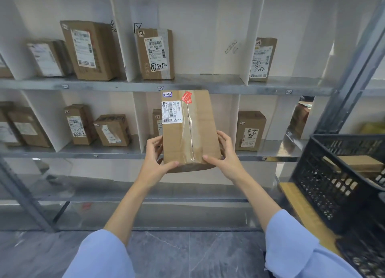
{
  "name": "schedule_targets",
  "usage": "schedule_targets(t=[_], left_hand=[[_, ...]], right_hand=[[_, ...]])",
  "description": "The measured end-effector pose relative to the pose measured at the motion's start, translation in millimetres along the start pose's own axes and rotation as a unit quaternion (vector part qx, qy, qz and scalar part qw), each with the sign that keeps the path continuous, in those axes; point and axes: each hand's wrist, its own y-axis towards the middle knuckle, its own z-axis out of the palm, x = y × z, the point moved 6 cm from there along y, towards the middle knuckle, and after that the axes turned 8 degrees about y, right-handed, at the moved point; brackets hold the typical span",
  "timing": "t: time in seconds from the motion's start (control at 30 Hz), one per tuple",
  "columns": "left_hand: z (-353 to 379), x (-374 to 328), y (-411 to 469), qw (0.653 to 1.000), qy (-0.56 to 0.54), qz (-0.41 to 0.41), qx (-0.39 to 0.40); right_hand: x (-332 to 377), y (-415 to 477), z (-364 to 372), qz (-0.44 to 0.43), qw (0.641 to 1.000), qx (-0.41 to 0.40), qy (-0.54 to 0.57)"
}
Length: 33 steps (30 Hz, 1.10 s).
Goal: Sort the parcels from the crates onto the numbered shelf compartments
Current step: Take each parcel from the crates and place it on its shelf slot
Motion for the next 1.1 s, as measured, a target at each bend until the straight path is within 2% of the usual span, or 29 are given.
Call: schedule_targets(t=[0.3, 0.63, 0.83, 1.1], left_hand=[[-5.4, -10.0, 7.1, 0.997, 0.062, 0.026, -0.032], [6.1, -27.5, 20.5, 0.992, 0.072, 0.058, -0.081], [27.0, -39.9, 33.1, 0.993, 0.067, 0.068, -0.070], [89.2, -65.9, 68.7, 0.992, 0.060, 0.112, -0.022]], right_hand=[[15.6, 2.5, 2.4, -0.018, 0.995, -0.017, -0.098], [23.3, 7.1, -17.8, -0.039, 0.998, -0.054, -0.001], [22.8, 8.0, -42.9, -0.030, 0.994, -0.090, -0.046], [24.8, 12.5, -105.8, -0.033, 0.978, -0.195, -0.071]])
